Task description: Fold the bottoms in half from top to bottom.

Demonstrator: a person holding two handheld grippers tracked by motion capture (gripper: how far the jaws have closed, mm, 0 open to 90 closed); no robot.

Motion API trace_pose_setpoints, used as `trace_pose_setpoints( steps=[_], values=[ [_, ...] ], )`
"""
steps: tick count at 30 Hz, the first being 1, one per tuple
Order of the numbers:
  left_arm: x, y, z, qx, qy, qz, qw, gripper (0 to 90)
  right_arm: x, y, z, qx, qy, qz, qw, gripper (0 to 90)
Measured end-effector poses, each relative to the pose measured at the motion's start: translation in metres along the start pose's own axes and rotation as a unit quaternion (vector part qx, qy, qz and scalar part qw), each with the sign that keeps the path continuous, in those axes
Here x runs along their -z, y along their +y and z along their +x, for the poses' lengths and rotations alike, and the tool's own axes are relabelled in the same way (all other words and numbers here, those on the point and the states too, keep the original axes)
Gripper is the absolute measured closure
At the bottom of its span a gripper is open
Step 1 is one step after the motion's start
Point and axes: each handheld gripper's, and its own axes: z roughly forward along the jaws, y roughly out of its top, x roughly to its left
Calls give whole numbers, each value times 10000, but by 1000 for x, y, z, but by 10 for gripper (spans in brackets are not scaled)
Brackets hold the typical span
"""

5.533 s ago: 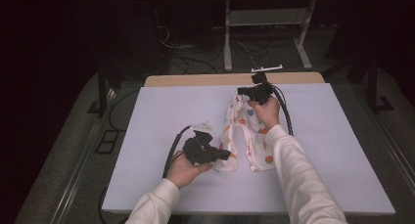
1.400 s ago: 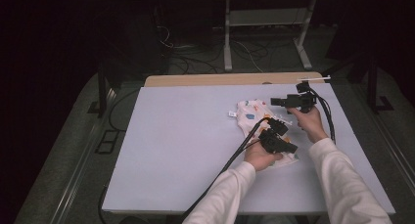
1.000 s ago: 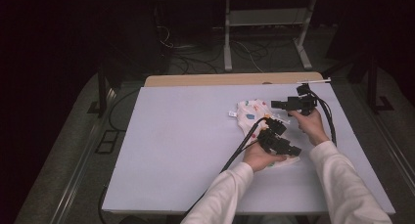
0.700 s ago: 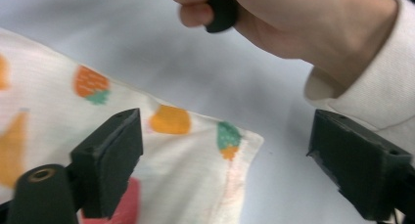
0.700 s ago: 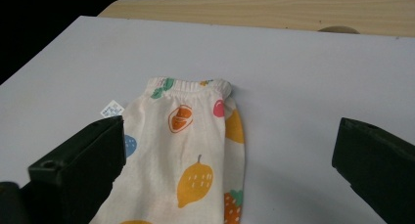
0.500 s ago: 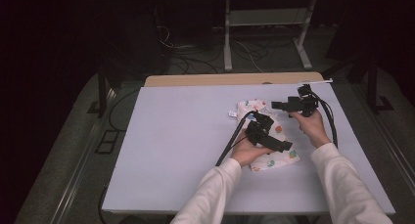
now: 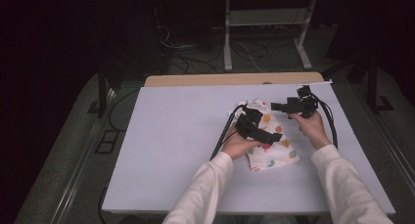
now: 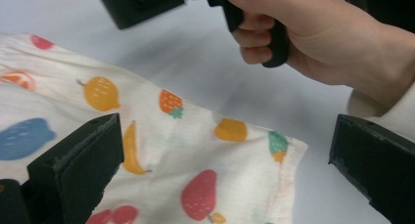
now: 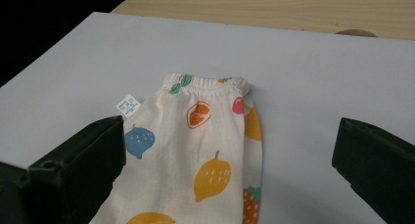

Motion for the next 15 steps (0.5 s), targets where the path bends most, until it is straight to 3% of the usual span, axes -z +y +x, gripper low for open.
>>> trace_pose_setpoints(
  steps=[15],
  values=[
    [21, 8, 33, 72, 274, -37, 9996, 0, 2, -2, -2, 34, 19, 45, 10000, 0]
  ],
)
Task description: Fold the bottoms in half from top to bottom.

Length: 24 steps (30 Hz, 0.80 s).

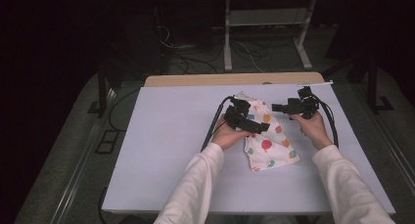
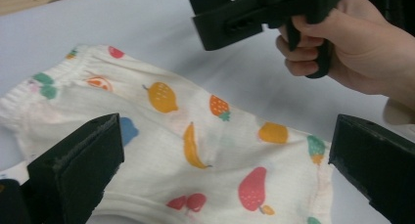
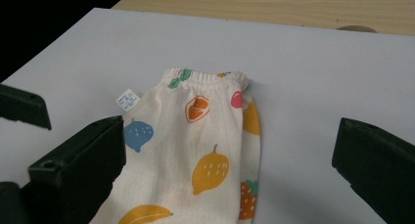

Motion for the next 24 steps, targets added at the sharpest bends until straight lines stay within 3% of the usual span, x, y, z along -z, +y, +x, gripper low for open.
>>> trace_pose_setpoints(
  steps=[13, 24],
  values=[
    [14, 8, 29, 59, 256, 14, 9997, 0, -1, 0, -1, 12, 16, 48, 10000, 0],
    [23, 16, 49, 159, 294, -45, 9994, 0, -6, 1, 0, 20, 62, 154, 9999, 0]
  ],
)
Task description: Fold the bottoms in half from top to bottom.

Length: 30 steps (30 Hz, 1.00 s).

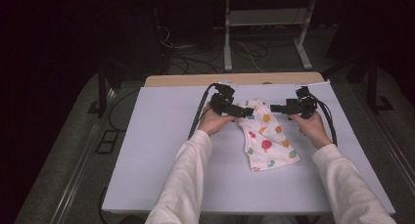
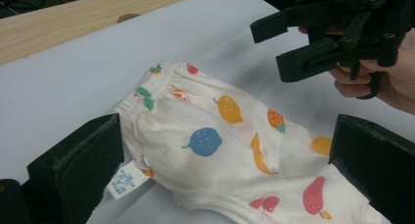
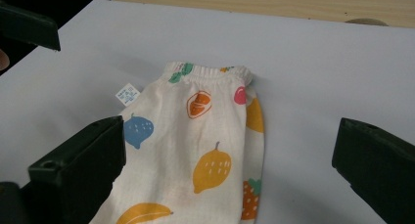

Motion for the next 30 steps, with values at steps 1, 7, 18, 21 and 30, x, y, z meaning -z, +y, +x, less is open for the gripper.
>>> trace_pose_setpoints(
  steps=[1, 7, 18, 21, 30],
  values=[
    [0, 0, 2, 11, 10, 4, 10000, 0, 0, 1, 0, -5, 3, 2, 10000, 0],
    [0, 4, 13, 77, 59, 31, 9999, 0, 0, 4, -1, 2, -1, 37, 10000, 0],
    [-7, -7, 45, 437, 28, 143, 9989, 0, -8, 3, -8, -220, 106, 100, 9997, 0],
    [-10, -10, 51, 530, 41, 106, 9985, 0, -11, 3, -10, -263, 84, 136, 9995, 0],
    [-24, -19, 64, 1025, -83, 168, 9946, 0, -14, 10, -18, -290, -25, 402, 9988, 0]
  ],
)
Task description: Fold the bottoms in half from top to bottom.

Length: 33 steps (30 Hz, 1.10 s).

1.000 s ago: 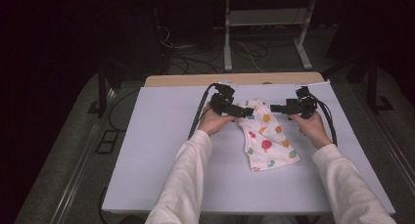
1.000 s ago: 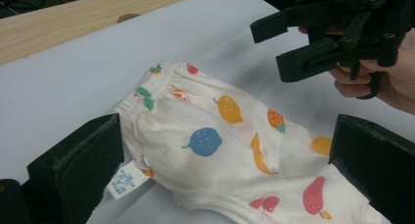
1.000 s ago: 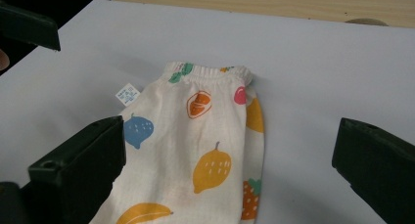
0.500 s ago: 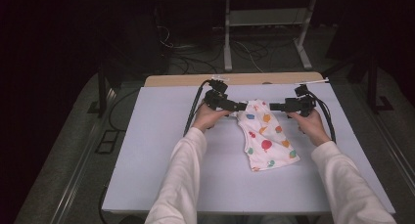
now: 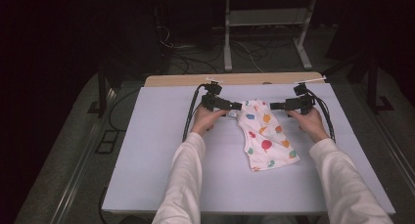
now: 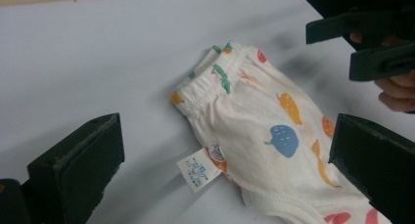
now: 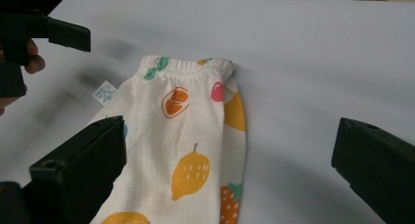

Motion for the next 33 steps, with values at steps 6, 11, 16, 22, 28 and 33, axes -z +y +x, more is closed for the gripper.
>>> trace_pose_setpoints(
  steps=[6, 11, 16, 22, 28, 33],
  values=[
    [-12, -4, 4, 164, 28, 210, 9996, 0, -4, 7, -2, -30, 28, 129, 9999, 57],
    [-22, -7, 3, 128, 110, 371, 9992, 0, -11, 7, -5, -129, 136, 224, 9996, 141],
    [-23, -8, 5, 190, 21, 333, 9993, 76, -16, 6, -8, -198, 73, 244, 9995, 199],
    [-26, -9, 4, 150, -47, 311, 9994, 248, -24, 2, -12, -210, 138, 244, 9994, 315],
    [-30, -10, 4, 210, -77, 299, 9993, 411, -30, 3, -9, -72, 176, 196, 9996, 407],
    [-33, -11, 7, 290, -76, 316, 9991, 476, -35, 2, -9, 86, 44, 223, 9997, 454]
  ],
)
